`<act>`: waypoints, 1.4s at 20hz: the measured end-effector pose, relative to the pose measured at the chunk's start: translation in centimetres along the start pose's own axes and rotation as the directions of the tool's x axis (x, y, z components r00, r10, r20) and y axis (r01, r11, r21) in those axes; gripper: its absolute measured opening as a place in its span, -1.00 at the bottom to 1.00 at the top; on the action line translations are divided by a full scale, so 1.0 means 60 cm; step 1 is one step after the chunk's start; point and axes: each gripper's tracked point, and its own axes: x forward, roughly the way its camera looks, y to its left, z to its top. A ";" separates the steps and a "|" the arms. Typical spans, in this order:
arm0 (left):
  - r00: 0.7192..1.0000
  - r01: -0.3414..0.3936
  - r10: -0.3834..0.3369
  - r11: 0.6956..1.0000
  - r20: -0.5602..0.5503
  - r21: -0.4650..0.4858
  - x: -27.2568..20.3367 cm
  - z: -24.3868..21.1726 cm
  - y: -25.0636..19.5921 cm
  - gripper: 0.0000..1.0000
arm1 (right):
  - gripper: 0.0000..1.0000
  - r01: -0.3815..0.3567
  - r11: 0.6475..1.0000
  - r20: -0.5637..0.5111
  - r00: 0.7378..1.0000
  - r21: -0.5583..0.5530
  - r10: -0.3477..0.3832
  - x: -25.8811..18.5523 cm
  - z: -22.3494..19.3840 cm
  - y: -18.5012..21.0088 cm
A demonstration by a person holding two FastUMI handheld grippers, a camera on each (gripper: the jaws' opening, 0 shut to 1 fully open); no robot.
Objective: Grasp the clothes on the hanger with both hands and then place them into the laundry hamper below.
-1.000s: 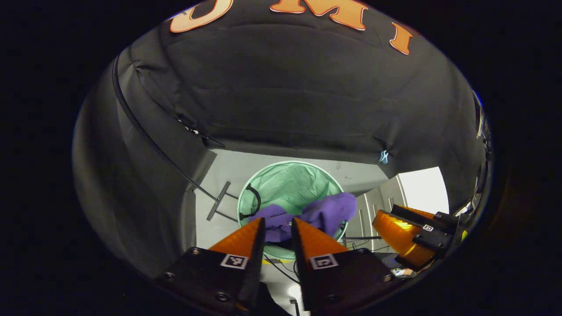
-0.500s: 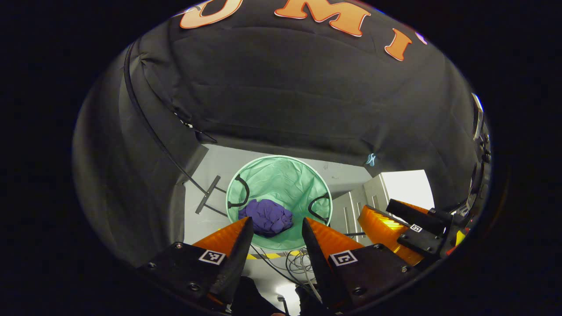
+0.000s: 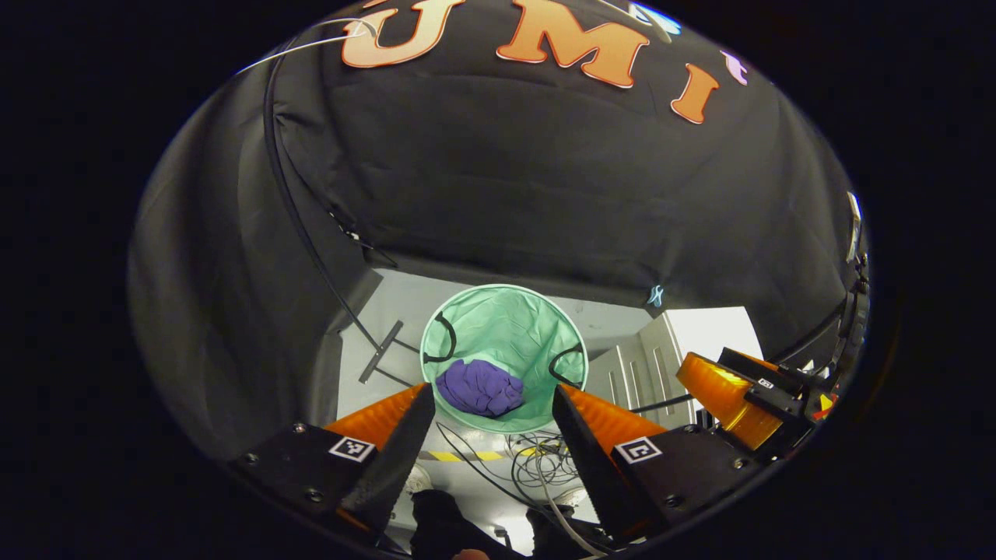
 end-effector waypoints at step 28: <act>0.679 0.035 -0.064 0.998 0.731 0.054 -0.469 0.403 0.010 0.91 | 1.00 0.132 0.987 0.581 0.812 -0.088 -0.057 -0.455 0.416 0.009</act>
